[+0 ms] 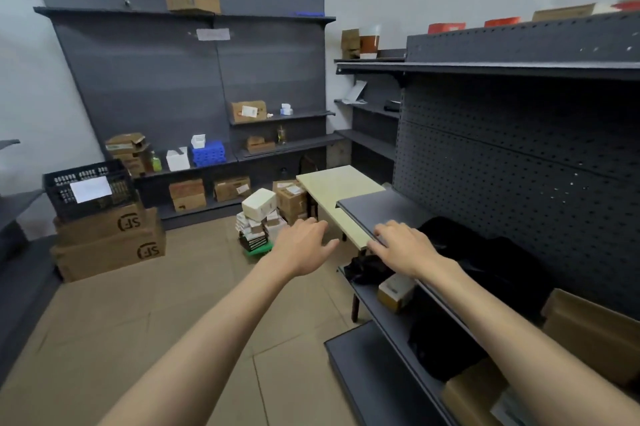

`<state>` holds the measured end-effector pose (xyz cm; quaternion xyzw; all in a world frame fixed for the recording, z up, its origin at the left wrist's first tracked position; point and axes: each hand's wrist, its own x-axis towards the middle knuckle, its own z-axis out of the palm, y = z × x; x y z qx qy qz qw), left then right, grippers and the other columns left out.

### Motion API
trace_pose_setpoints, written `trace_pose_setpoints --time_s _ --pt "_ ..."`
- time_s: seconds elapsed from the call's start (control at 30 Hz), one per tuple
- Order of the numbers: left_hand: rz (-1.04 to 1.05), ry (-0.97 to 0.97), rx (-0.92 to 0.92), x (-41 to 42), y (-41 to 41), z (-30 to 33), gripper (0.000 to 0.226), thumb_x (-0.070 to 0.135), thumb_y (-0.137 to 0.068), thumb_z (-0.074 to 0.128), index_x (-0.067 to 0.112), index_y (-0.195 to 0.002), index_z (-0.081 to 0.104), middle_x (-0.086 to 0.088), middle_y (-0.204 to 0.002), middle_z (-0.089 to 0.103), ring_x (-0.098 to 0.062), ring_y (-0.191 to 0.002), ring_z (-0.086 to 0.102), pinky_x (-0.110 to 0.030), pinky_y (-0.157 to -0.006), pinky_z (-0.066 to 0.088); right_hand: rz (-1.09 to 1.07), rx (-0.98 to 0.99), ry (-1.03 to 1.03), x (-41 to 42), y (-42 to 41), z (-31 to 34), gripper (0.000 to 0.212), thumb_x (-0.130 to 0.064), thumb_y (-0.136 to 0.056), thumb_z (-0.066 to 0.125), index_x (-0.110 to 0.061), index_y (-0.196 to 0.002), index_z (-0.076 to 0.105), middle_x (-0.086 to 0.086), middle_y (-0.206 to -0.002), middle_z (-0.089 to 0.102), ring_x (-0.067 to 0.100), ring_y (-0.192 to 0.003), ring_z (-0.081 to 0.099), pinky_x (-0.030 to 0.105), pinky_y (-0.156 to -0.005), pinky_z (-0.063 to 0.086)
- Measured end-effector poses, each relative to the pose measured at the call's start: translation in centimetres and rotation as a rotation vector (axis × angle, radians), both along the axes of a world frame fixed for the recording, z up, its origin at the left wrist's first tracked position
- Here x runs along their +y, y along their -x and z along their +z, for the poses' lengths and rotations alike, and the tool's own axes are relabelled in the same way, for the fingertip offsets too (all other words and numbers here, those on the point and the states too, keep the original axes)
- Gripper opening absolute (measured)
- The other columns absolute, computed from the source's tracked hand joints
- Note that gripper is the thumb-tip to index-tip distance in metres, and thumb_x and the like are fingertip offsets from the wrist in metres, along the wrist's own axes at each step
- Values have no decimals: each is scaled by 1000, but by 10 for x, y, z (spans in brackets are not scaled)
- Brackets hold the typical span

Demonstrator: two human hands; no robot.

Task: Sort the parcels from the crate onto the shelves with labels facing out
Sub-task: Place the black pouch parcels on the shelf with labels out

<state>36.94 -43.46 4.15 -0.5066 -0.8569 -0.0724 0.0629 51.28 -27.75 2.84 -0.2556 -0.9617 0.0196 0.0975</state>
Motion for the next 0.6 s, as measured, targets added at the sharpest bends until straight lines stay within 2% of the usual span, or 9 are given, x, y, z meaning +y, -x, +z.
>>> trace_pose_setpoints --time_s 0.23,0.37,0.6 --pt "-121 24 49 105 71 6 42 49 -101 40 19 -124 58 -6 -125 62 -29 -116 55 -40 -86 43 -134 37 47 91 62 -16 42 -43 -102 37 -14 -129 53 9 -130 55 30 -117 53 43 -96 44" --pt "-182 -4 67 169 103 5 49 51 -101 40 20 -136 55 -5 -134 60 -27 -123 55 -42 -96 45 -216 60 47 138 88 -25 41 -41 -103 37 -14 -130 52 10 -130 54 31 -119 52 42 -97 42" --pt "-372 99 -18 269 124 -42 52 55 -100 39 20 -136 53 -4 -140 58 -28 -128 52 -45 -100 45 -408 14 123 188 69 -51 40 -42 -102 39 -13 -126 54 10 -129 55 32 -117 52 44 -95 44"
